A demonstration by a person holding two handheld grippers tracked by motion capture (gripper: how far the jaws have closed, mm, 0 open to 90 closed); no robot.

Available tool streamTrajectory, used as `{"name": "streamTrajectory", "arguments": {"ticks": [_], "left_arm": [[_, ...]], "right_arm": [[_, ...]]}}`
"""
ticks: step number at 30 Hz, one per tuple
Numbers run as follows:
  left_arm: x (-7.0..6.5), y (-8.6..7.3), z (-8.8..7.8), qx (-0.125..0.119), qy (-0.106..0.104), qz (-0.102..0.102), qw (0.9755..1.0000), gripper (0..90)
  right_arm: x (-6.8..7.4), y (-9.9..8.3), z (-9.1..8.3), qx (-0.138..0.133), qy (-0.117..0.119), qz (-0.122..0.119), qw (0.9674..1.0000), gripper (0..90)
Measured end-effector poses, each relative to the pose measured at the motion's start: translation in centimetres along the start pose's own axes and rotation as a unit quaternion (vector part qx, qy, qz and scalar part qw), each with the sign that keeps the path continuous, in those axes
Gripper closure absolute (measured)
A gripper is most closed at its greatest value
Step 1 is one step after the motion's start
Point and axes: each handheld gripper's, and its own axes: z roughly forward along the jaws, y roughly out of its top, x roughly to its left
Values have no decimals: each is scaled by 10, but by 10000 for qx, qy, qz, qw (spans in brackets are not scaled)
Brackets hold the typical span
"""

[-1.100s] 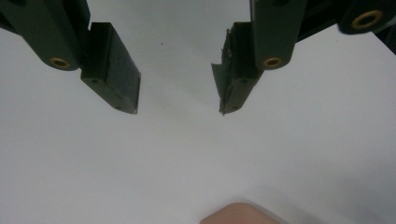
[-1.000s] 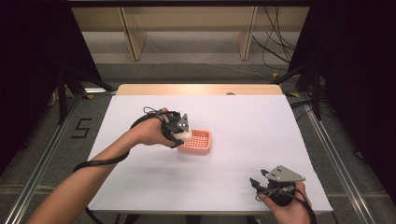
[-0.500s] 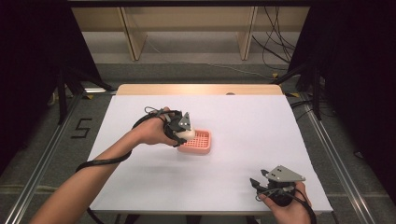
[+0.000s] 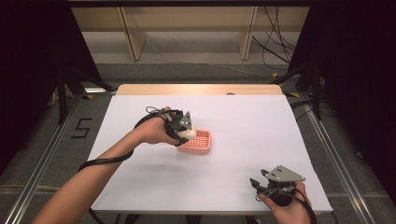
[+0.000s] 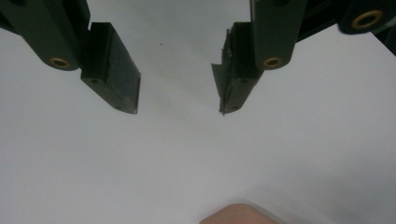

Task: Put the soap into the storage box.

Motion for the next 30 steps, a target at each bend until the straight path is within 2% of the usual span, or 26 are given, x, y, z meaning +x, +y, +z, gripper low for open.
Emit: {"name": "streamTrajectory", "arguments": {"ticks": [11,13,30], "left_arm": [[0,2,2,-65,11,5,10000,495],[0,2,3,-65,1,30,10000,495],[3,3,13,-178,35,-30,9998,495]], "right_arm": [[0,0,0,-3,9,-2,10000,489],[-1,0,0,24,103,-30,9999,489],[0,0,0,-1,15,-11,10000,489]]}}
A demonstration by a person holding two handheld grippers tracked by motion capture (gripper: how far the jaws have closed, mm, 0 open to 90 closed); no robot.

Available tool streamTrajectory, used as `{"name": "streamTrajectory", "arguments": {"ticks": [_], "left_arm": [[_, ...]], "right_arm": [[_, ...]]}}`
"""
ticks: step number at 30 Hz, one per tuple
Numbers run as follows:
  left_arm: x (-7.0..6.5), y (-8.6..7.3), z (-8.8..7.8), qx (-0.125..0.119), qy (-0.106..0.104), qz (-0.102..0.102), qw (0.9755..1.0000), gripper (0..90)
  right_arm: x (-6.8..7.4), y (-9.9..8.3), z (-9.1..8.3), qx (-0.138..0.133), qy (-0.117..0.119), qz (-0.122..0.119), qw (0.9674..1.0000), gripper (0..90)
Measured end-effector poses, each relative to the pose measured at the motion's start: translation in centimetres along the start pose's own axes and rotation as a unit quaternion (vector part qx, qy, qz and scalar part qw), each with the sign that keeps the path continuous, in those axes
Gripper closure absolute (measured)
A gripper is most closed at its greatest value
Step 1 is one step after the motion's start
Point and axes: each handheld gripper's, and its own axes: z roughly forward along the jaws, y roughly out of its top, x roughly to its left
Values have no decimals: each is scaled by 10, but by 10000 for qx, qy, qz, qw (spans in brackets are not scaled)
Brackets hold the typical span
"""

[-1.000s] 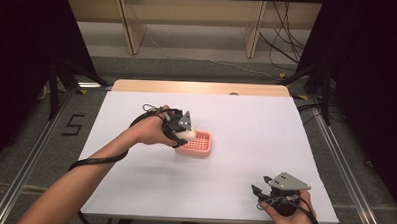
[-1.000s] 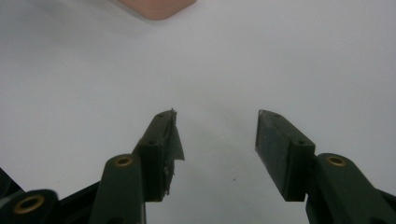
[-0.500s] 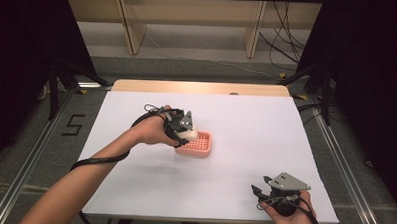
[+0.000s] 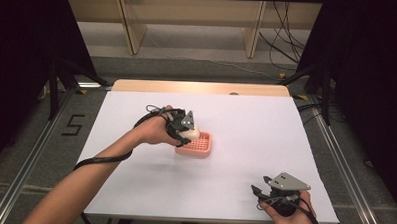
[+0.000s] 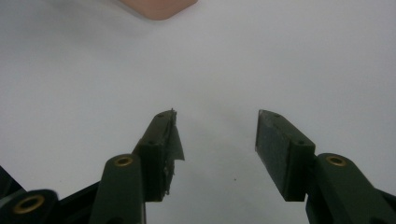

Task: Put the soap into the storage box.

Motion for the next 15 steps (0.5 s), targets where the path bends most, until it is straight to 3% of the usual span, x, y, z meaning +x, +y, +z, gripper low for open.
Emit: {"name": "streamTrajectory", "arguments": {"ticks": [15], "left_arm": [[1,1,5,-81,25,-55,9999,495]], "right_arm": [[0,0,0,10,9,-4,10000,489]]}}
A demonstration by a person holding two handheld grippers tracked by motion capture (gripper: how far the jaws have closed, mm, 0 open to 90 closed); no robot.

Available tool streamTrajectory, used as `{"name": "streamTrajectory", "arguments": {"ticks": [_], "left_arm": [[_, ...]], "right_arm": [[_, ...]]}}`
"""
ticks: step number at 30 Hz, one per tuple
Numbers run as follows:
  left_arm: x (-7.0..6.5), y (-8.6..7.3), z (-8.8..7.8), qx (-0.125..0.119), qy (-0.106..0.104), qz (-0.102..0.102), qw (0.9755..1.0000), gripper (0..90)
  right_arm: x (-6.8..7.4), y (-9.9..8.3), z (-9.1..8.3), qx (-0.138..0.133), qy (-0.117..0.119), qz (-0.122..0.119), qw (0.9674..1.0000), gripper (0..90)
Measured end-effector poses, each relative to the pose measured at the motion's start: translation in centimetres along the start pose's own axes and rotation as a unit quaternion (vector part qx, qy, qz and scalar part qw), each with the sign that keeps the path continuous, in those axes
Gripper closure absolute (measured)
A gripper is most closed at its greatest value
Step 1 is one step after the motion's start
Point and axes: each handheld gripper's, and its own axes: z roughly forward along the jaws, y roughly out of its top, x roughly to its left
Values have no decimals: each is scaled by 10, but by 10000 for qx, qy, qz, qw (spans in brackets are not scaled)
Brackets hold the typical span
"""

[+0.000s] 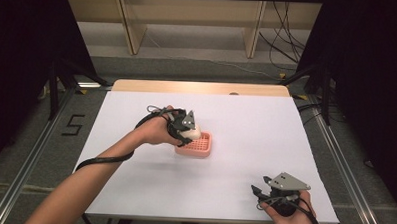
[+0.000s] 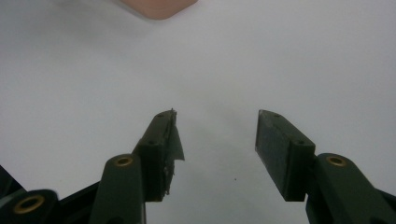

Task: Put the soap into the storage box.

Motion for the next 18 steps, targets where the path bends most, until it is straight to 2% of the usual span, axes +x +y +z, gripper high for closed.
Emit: {"name": "streamTrajectory", "arguments": {"ticks": [3,4,18], "left_arm": [[0,0,1,18,-19,5,10000,495],[0,0,2,12,1,17,10000,495],[0,-1,9,70,-43,-32,10000,495]], "right_arm": [[0,0,0,5,0,-1,10000,489],[-1,-1,1,-19,-7,-93,10000,489],[-1,-1,0,0,-17,-53,10000,488]]}}
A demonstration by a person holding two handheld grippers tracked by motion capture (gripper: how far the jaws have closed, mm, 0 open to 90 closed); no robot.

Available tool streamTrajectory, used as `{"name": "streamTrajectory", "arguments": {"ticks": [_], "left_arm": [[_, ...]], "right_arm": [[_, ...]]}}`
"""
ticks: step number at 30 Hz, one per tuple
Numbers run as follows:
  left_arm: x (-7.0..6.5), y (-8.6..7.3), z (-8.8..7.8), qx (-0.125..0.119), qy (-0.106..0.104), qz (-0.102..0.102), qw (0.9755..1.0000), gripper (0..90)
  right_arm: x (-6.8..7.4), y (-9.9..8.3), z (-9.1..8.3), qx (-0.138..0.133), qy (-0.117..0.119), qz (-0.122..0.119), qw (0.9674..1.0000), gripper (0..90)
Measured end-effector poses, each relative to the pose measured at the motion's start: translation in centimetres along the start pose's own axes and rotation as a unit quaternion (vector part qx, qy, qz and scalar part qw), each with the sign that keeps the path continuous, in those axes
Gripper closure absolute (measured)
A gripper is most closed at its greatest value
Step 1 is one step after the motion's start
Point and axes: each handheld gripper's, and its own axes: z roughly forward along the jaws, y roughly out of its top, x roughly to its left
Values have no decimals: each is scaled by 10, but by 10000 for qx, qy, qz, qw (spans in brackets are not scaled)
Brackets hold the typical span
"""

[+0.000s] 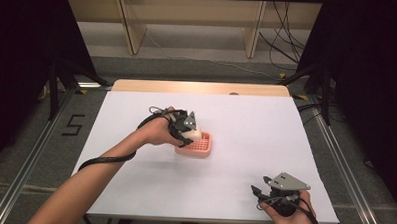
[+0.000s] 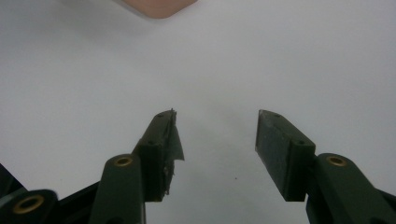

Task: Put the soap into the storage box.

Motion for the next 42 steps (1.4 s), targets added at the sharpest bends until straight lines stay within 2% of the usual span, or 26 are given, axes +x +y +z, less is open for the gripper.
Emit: {"name": "streamTrajectory", "arguments": {"ticks": [30,35,42], "left_arm": [[-2,-1,14,97,-44,-33,9999,493],[-1,-1,16,102,-92,-108,9998,492],[-1,0,19,106,-89,-80,9999,490]], "right_arm": [[1,-1,0,36,13,30,10000,487],[0,-1,0,36,7,13,10000,486],[0,-1,0,37,11,7,10000,486]]}}
